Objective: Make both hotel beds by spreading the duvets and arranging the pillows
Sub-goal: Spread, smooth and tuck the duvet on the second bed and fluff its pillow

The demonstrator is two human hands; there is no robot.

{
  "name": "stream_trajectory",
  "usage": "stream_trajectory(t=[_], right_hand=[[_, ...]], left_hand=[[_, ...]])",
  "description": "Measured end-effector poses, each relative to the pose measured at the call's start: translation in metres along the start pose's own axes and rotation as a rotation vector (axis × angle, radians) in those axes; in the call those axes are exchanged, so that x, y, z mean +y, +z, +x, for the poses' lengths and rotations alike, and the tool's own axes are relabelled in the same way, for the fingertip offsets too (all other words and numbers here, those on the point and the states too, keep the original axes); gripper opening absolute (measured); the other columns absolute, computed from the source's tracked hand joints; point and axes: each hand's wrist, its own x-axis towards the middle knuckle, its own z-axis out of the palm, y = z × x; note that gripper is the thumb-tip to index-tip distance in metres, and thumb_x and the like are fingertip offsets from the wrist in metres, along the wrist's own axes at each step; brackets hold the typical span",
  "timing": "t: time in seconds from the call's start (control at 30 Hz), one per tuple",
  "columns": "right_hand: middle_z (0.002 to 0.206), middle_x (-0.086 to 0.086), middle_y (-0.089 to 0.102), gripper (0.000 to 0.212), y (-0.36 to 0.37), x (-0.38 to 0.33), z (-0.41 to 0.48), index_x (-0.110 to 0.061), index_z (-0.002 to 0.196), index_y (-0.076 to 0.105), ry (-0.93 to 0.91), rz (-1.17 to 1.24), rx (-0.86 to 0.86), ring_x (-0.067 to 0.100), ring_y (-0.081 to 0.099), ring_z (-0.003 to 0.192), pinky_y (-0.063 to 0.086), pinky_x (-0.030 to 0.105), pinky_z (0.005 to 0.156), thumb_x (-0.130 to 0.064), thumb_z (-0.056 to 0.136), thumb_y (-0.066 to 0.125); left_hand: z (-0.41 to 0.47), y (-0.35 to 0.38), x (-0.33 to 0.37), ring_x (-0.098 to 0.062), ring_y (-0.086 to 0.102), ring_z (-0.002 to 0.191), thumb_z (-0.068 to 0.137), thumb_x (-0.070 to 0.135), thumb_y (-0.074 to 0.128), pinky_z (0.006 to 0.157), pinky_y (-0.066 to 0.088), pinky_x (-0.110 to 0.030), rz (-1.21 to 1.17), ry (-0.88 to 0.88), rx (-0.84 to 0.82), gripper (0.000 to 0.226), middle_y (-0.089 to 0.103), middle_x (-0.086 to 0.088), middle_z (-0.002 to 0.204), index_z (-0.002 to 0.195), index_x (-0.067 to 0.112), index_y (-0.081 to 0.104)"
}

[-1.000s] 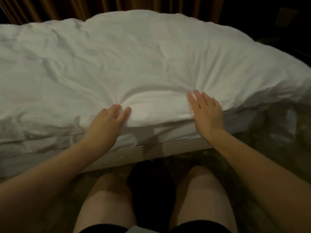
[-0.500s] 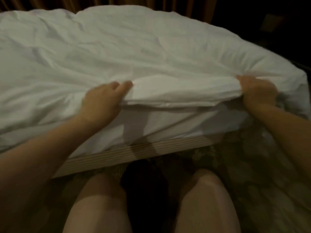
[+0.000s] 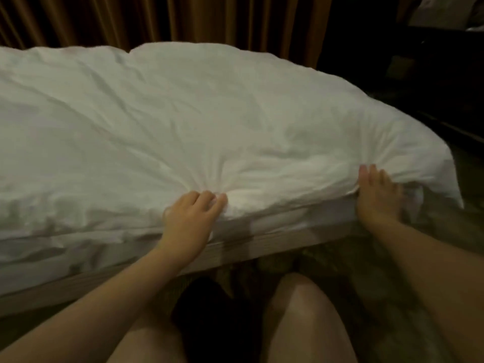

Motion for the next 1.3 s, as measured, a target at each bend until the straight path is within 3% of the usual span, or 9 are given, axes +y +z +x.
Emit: stream_trajectory(t=[0.1,0.17,0.33,0.5,0.67,0.8,0.93,1.13,1.3], right_hand=[[0.159,0.008,0.014,0.065,0.001,-0.041,-0.009,-0.008,0.152,0.015,-0.013,0.123,0.066,0.021,0.015,0.145,0.007,0.046,0.114,-0.018,0.096,0.047],[0.157,0.008,0.022,0.065,-0.008,-0.063,-0.005,-0.009,0.151,0.021,-0.117,0.180,0.146,0.022,0.023,0.143,0.009,0.045,0.114,-0.013,0.093,0.049],[0.123,0.008,0.064,0.045,-0.007,-0.080,-0.004,-0.014,0.131,0.055,-0.454,0.180,0.431,0.028,0.063,0.107,0.024,0.043,0.102,-0.015,0.088,0.043],[0.093,0.010,0.072,0.038,-0.087,-0.051,0.046,-0.011,0.121,0.064,-0.389,0.272,0.764,0.030,0.068,0.077,0.025,0.046,0.109,-0.002,0.085,0.055],[0.129,0.014,0.060,0.060,-0.045,-0.082,-0.015,-0.006,0.132,0.055,-0.392,0.309,0.270,0.034,0.059,0.116,0.022,0.051,0.109,-0.017,0.082,0.023],[0.160,0.010,0.007,0.081,-0.064,-0.164,-0.042,-0.007,0.152,0.012,-0.664,0.231,-0.059,0.021,0.007,0.148,0.000,0.041,0.117,-0.025,0.084,0.052],[0.161,0.008,-0.002,0.094,-0.088,-0.247,-0.052,-0.010,0.153,-0.001,-1.009,0.250,-0.091,0.019,-0.003,0.148,-0.007,0.040,0.117,-0.040,0.085,0.058],[0.160,0.013,-0.001,0.108,-0.099,-0.352,-0.064,-0.016,0.153,0.001,-1.067,0.356,0.039,0.030,0.000,0.147,0.000,0.048,0.116,-0.057,0.076,0.065],[0.160,0.004,-0.008,0.106,-0.104,-0.414,-0.067,-0.029,0.151,-0.008,-1.125,0.260,-0.024,0.031,-0.004,0.145,0.000,0.062,0.110,-0.056,0.078,0.064]], left_hand=[[0.012,0.003,0.010,-0.035,0.058,0.088,0.057,0.005,0.068,0.072,0.045,-0.040,0.055,0.034,0.012,0.064,0.059,-0.016,0.110,0.120,0.010,0.054],[0.023,0.007,0.017,-0.039,0.055,0.103,0.069,0.006,0.054,0.080,0.046,-0.045,0.090,0.031,-0.025,0.060,0.054,-0.022,0.123,0.129,0.011,0.049],[0.056,-0.013,0.027,-0.040,0.064,0.074,0.078,0.003,0.046,0.056,0.053,-0.044,-0.036,-0.023,-0.186,0.047,0.062,-0.023,0.102,0.123,0.013,0.047],[0.097,-0.066,0.029,-0.044,0.064,0.073,0.077,0.008,0.050,0.061,0.049,-0.044,-0.152,-0.091,-0.019,0.043,0.065,-0.023,0.096,0.118,0.011,0.062],[0.056,-0.018,0.040,-0.042,0.062,0.096,0.081,0.003,0.044,0.077,0.053,-0.045,-0.069,-0.019,-0.261,0.047,0.059,-0.023,0.114,0.128,0.008,0.049],[0.038,0.009,0.026,-0.033,0.061,0.109,0.065,0.024,0.052,0.090,0.048,-0.045,0.038,-0.009,-0.323,0.058,0.062,-0.017,0.120,0.119,0.008,0.062],[0.005,0.002,-0.007,-0.032,0.050,0.123,0.067,0.032,0.044,0.105,0.031,-0.056,0.124,-0.095,-0.282,0.059,0.062,-0.014,0.124,0.115,0.007,0.067],[-0.055,-0.019,-0.096,-0.024,0.032,0.134,0.078,0.032,0.043,0.107,0.023,-0.058,0.339,-0.234,-0.177,0.061,0.048,-0.012,0.141,0.135,0.011,0.047],[-0.083,-0.034,-0.142,-0.029,0.021,0.142,0.082,0.052,0.042,0.103,0.020,-0.068,0.377,-0.726,-0.425,0.081,0.021,-0.012,0.156,0.149,0.012,0.022]])
